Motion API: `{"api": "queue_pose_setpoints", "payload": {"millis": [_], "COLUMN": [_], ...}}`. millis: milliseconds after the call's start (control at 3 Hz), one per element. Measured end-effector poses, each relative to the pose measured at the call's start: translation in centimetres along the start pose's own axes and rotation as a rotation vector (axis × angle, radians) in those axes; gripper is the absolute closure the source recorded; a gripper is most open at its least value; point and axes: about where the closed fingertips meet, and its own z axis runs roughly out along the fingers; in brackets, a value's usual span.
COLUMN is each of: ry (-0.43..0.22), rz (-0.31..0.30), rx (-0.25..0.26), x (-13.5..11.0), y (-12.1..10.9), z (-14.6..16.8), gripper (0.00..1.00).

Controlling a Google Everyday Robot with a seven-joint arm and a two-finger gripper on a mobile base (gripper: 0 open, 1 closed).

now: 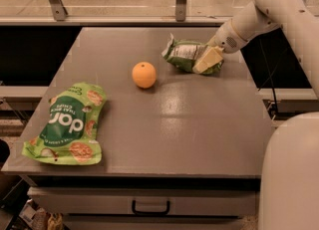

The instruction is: Pick green jalapeno chip bag

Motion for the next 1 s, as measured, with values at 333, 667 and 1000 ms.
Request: {"api": "queue_pose_setpoints", "payload": {"millis": [333,667,1000], "ry": [0.0,0.0,0.0], "rz": [0.0,0.0,0.0], "rx": [0.0,0.0,-0.001], "x": [-0.2,-0.44,-0.44], "y": [-0.02,-0.04,-0.04], "z": [-0.25,-0.56,-0.54], "gripper": [0.87,1.0,1.0]}}
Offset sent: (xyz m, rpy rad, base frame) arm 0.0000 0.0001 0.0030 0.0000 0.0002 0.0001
